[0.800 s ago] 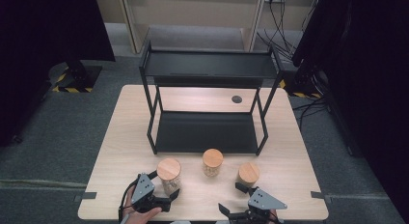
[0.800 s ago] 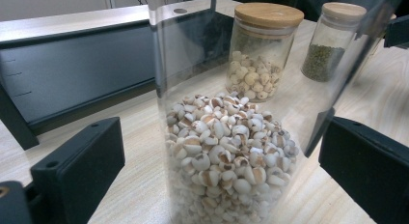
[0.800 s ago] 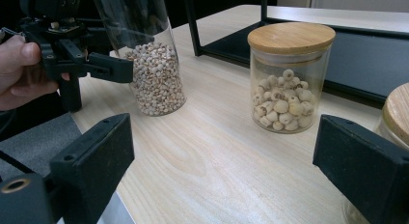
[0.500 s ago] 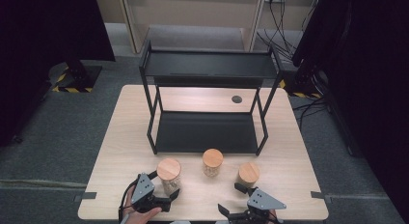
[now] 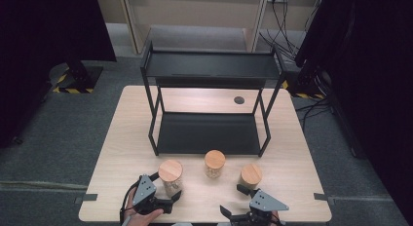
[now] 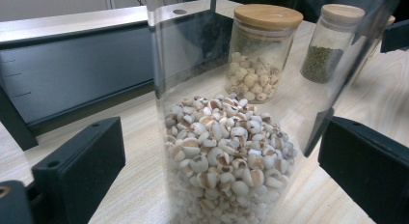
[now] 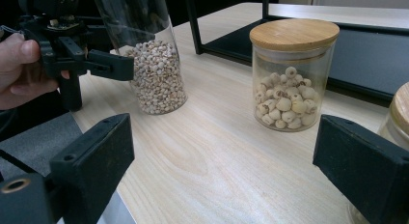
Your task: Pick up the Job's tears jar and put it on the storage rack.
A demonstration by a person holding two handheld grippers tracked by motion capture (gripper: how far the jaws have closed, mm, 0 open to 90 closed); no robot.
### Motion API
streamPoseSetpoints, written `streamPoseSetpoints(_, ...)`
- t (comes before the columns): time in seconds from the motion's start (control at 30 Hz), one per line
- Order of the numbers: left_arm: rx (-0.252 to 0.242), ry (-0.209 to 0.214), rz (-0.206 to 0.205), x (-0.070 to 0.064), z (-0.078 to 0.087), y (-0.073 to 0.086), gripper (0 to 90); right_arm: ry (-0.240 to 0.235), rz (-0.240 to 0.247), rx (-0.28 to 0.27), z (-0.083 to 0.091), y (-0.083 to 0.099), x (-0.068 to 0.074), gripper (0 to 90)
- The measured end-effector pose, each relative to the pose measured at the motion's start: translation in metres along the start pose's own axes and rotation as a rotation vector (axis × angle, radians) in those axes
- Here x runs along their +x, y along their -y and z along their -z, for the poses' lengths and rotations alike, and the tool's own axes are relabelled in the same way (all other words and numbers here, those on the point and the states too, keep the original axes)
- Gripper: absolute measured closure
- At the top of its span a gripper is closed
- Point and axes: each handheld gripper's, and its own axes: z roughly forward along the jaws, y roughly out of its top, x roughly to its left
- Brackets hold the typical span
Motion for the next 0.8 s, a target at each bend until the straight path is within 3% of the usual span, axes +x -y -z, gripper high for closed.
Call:
streamPoseSetpoints(0.43,0.003,0.01,-0.003,-0.0006,-0.003,-0.0015,3.8,-0.001,-0.005,0.006,-0.0026,0.0001,0.0001,7.3)
streamPoseSetpoints(0.8,0.014,0.029,-0.011,0.0035,-0.0076,-0.0054,14.6,0.001,-0.009,0.008,-0.0033,0.0002,-0.0002,7.3)
